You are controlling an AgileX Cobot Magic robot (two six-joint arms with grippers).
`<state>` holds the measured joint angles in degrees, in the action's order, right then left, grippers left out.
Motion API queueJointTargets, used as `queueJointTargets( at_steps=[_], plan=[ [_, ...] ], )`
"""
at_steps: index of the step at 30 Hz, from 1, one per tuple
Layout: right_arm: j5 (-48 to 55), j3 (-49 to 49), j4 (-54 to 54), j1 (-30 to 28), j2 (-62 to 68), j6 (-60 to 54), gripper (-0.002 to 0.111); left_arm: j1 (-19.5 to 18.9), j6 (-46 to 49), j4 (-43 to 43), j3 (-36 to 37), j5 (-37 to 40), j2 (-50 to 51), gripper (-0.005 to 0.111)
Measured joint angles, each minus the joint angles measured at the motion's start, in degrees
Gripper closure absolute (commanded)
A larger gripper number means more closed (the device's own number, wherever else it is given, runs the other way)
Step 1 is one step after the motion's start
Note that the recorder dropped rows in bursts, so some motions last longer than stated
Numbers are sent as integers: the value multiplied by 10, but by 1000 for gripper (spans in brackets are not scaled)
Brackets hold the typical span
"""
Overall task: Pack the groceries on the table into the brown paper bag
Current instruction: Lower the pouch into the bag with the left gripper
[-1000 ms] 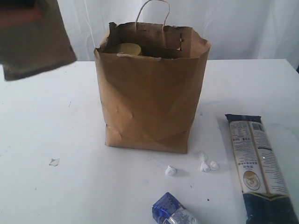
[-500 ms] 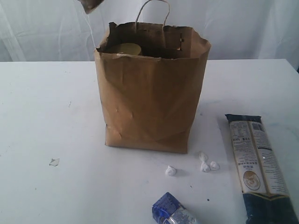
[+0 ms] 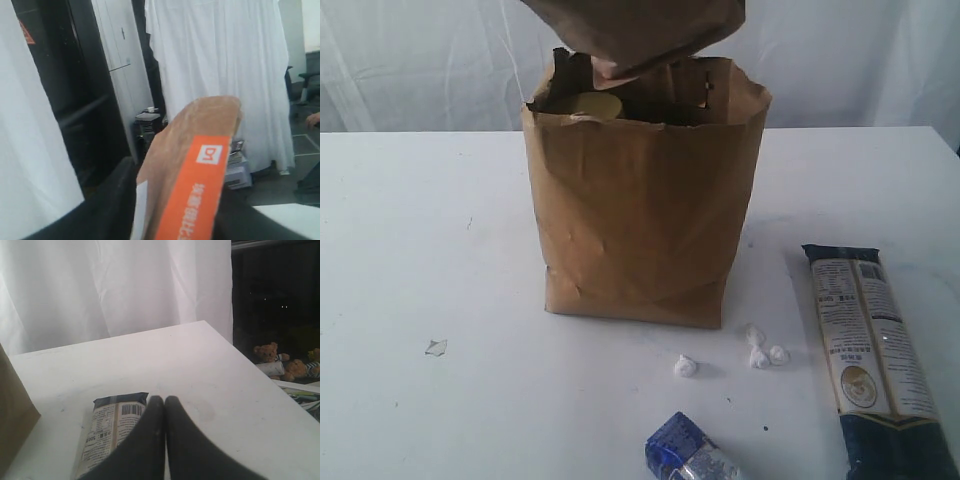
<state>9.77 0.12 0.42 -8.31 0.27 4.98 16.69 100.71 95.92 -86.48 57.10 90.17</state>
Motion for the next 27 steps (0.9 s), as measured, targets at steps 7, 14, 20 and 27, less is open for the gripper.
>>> queueJointTargets(
  at_steps=[7, 14, 20, 27],
  plan=[
    [0, 0, 0, 0, 0, 0, 108, 31, 114, 4, 0, -57, 24, 107],
    [0, 0, 0, 0, 0, 0, 108, 33, 114, 2, 0, -59, 72, 107],
    [0, 0, 0, 0, 0, 0, 108, 36, 114, 2, 0, -61, 100, 107],
    [0, 0, 0, 0, 0, 0, 108, 43, 102, 2, 0, -51, 123, 107]
  ],
)
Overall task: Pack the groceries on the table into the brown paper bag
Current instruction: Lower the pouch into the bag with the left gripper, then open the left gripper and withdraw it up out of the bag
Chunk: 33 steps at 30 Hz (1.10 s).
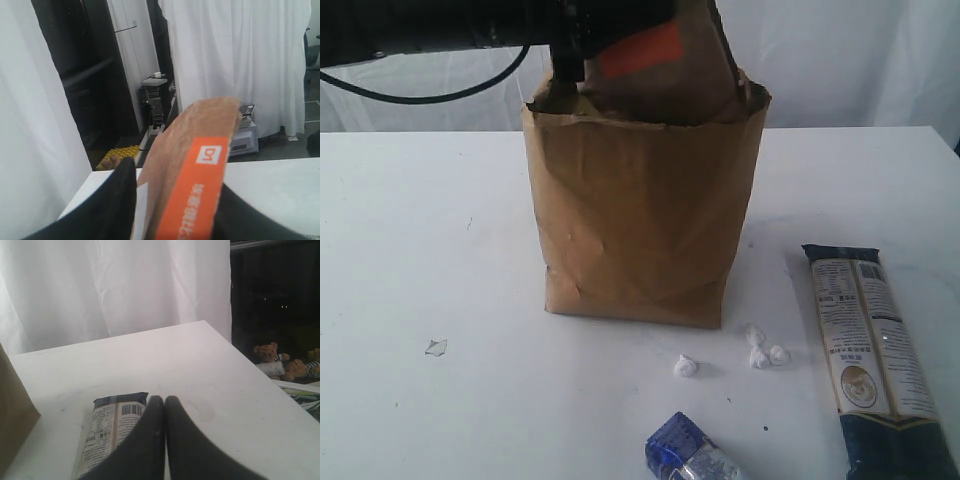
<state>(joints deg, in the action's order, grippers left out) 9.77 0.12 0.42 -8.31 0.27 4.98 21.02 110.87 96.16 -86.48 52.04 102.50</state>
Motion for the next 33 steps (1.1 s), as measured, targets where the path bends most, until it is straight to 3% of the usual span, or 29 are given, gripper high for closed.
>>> queueJointTargets(
  at_steps=[10, 15, 20, 23, 33],
  plan=[
    [0, 0, 0, 0, 0, 0, 108, 1, -6, 1, 0, 5, 26, 105],
    [0, 0, 0, 0, 0, 0, 108, 1, 6, 1, 0, 31, 26, 81],
    [0, 0, 0, 0, 0, 0, 108, 2, 11, 2, 0, 38, 26, 43],
    [0, 0, 0, 0, 0, 0, 108, 2, 11, 17, 0, 42, 26, 29],
    [0, 0, 0, 0, 0, 0, 108, 2, -7, 24, 0, 52, 25, 26]
  ],
)
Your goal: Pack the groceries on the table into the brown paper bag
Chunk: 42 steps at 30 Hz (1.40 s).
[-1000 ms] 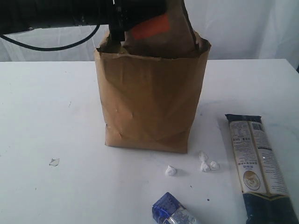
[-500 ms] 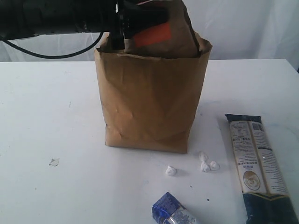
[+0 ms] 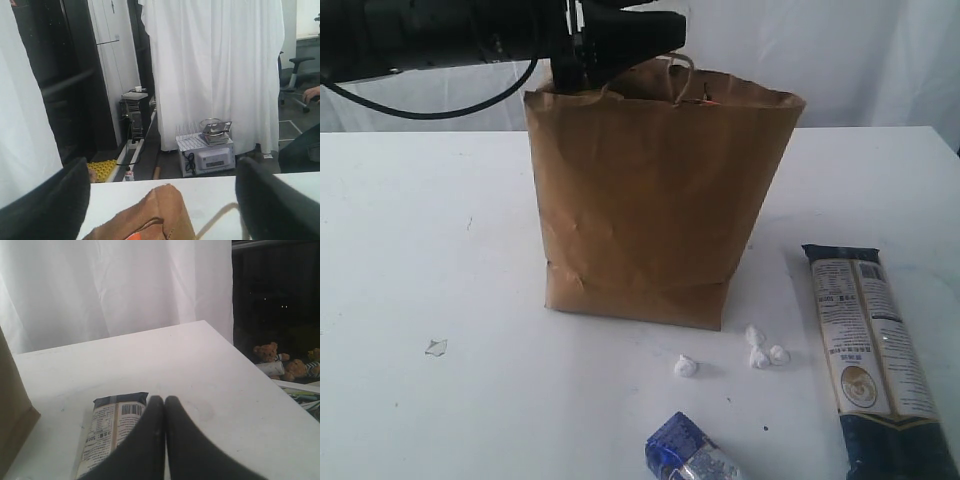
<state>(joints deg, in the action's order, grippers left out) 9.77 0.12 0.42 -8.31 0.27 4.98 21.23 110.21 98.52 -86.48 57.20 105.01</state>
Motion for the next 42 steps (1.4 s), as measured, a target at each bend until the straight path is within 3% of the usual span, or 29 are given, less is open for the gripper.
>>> queueJointTargets(
  at_steps=[9, 14, 19, 22, 25, 28, 32, 34, 38, 42],
  plan=[
    [0, 0, 0, 0, 0, 0, 108, 0, -89, 0, 0, 37, 0, 26],
    [0, 0, 0, 0, 0, 0, 108, 0, -94, 0, 0, 72, 0, 34],
    [0, 0, 0, 0, 0, 0, 108, -23, -96, -16, 0, 72, -26, 57],
    [0, 0, 0, 0, 0, 0, 108, -67, -96, -30, 0, 59, -61, 67],
    [0, 0, 0, 0, 0, 0, 108, -109, -113, -40, 0, 47, -93, 86],
    [0, 0, 0, 0, 0, 0, 108, -148, -154, -111, 0, -29, -132, 107],
    [0, 0, 0, 0, 0, 0, 108, -177, -300, -324, 0, -240, -174, 107],
    [0, 0, 0, 0, 0, 0, 108, -194, -401, -416, 0, -303, -177, 107],
    [0, 0, 0, 0, 0, 0, 108, -233, -572, -512, 0, -328, -179, 107],
    [0, 0, 0, 0, 0, 0, 108, -269, -687, -549, 0, -322, -179, 107]
  ],
)
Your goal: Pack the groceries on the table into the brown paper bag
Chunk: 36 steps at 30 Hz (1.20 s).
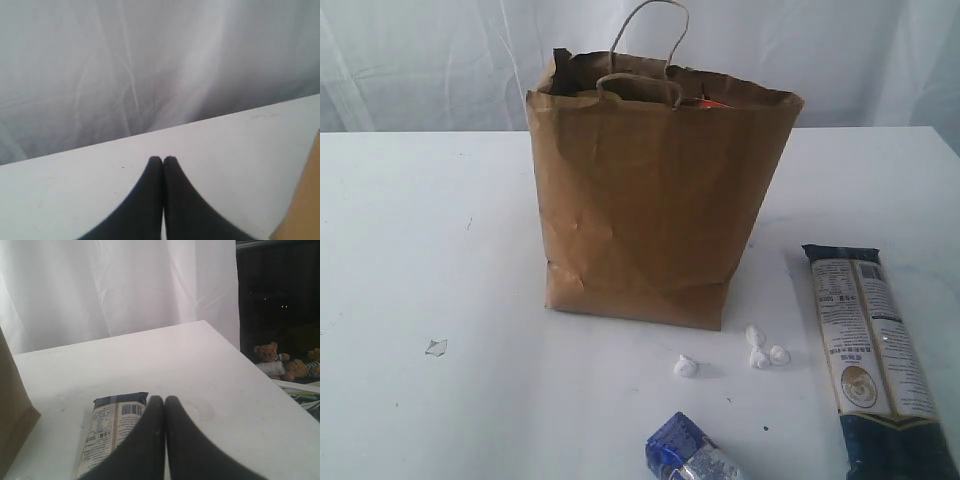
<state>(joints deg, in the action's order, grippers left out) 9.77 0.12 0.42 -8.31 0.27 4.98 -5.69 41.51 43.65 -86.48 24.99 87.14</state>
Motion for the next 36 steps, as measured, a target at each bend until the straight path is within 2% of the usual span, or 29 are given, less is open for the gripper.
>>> queueJointTargets(
  at_steps=[3, 7, 8, 9, 12, 14, 16, 18, 20, 24, 26, 36],
  plan=[
    [0, 0, 0, 0, 0, 0, 108, -9, -38, -38, 0, -30, -10, 107],
    [0, 0, 0, 0, 0, 0, 108, -9, -142, -143, 0, -61, -45, 107],
    [0, 0, 0, 0, 0, 0, 108, -9, -167, -170, 0, -61, -57, 107],
    [0, 0, 0, 0, 0, 0, 108, -9, -225, -234, 0, -48, -79, 107],
    [0, 0, 0, 0, 0, 0, 108, -21, -272, -298, 13, -23, -117, 107],
    [0, 0, 0, 0, 0, 0, 108, -34, -291, -312, 45, -20, -147, 107],
    [0, 0, 0, 0, 0, 0, 108, -39, -366, -361, 90, -33, -171, 107],
    [0, 0, 0, 0, 0, 0, 108, -43, -550, -504, 181, -65, -210, 107],
    [0, 0, 0, 0, 0, 0, 108, -43, -611, -556, 253, -82, -250, 107],
    [0, 0, 0, 0, 0, 0, 108, -43, -634, -559, 394, -180, -381, 107],
    [0, 0, 0, 0, 0, 0, 108, -43, -636, -559, 418, -203, -427, 107],
    [1, 0, 0, 0, 0, 0, 108, -40, -637, -576, 443, -239, -676, 107]
  ],
)
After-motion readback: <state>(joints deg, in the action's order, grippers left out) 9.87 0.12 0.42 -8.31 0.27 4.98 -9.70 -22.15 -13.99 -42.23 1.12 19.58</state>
